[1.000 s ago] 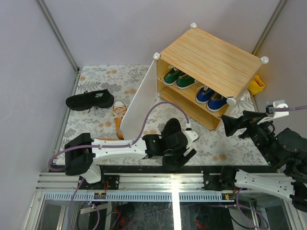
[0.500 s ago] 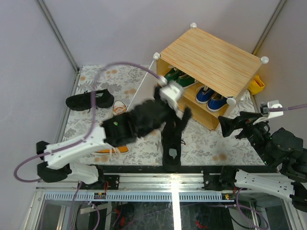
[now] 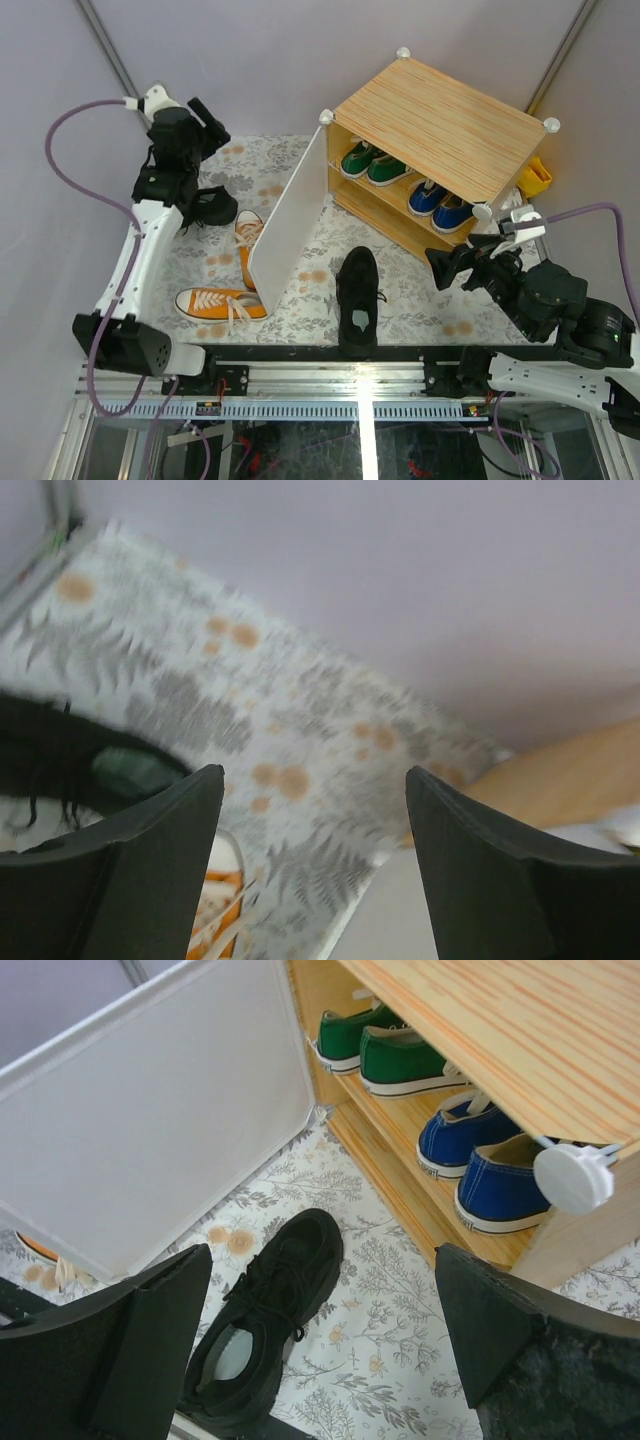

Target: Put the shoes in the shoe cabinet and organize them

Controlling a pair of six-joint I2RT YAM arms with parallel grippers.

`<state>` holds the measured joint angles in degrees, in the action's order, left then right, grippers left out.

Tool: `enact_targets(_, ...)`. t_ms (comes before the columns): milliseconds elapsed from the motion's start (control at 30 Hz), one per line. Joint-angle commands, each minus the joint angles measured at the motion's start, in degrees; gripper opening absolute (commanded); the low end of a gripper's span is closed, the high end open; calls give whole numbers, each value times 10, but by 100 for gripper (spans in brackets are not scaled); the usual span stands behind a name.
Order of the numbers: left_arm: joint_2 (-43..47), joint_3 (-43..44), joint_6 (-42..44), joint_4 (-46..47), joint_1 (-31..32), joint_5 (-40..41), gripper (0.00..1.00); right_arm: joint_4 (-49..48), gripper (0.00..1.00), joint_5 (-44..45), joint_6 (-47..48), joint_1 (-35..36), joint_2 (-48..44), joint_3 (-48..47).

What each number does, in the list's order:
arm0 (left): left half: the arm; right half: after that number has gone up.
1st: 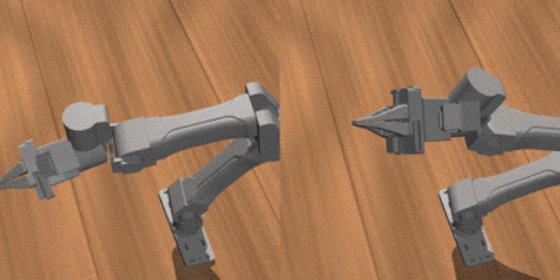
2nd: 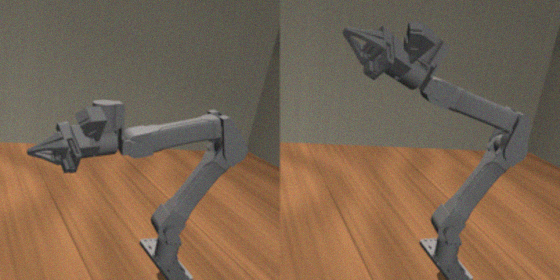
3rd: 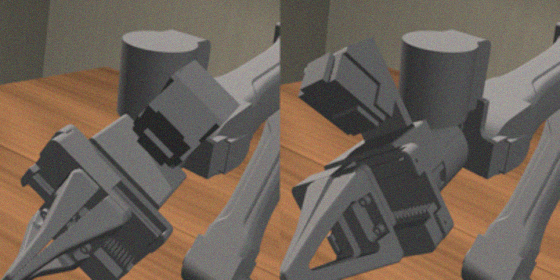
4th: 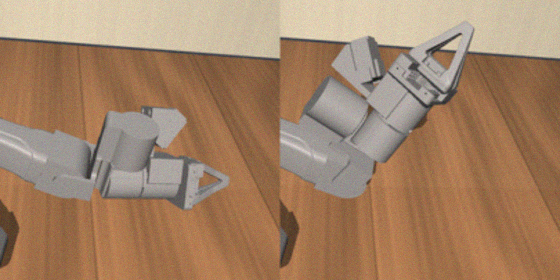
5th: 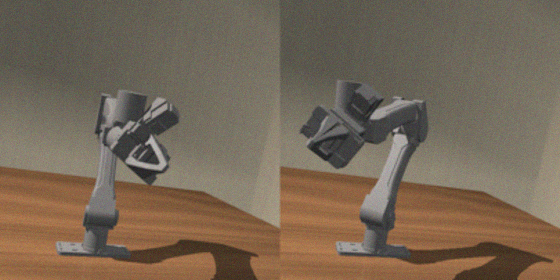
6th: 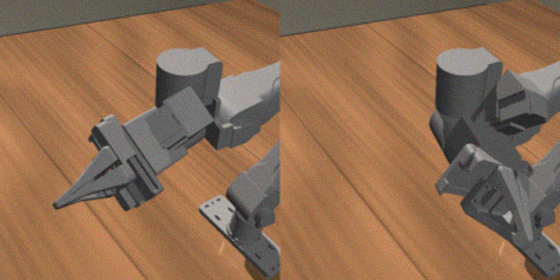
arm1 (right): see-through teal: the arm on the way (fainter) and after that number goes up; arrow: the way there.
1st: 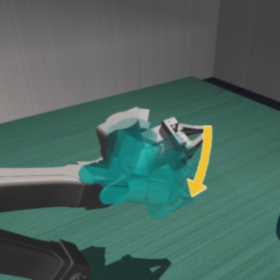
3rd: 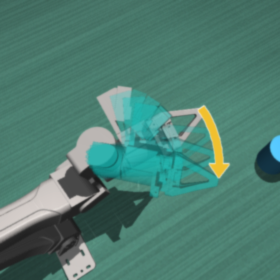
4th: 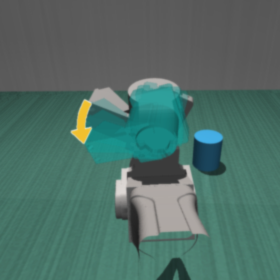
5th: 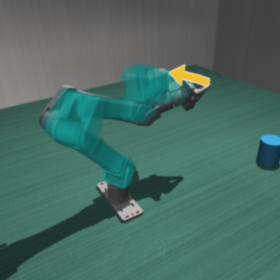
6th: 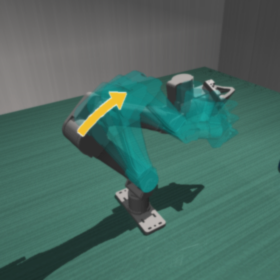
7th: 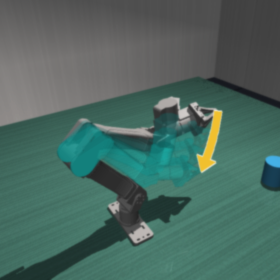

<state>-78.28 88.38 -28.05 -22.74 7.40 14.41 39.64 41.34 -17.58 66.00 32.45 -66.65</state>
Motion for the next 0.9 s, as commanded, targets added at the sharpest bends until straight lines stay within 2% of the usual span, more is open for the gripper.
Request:
enact_targets(0,-45,-94,-73,42,-24,-6,70,-44,99,-25,-10,1,-2,19)
enact_targets(100,-87,-135,-65,78,-24,-6,68,-42,99,-33,-12,1,-2,24)
enact_targets(233,-144,-140,-60,83,-25,26,68,-42,99,-36,-13,2,-6,29)
enact_targets(600,-200,-108,-8,129,-27,80,68,-47,99,-33,-17,1,-10,50)
enact_targets(867,-243,-111,-30,115,-50,83,68,-50,99,-35,-15,1,4,50)
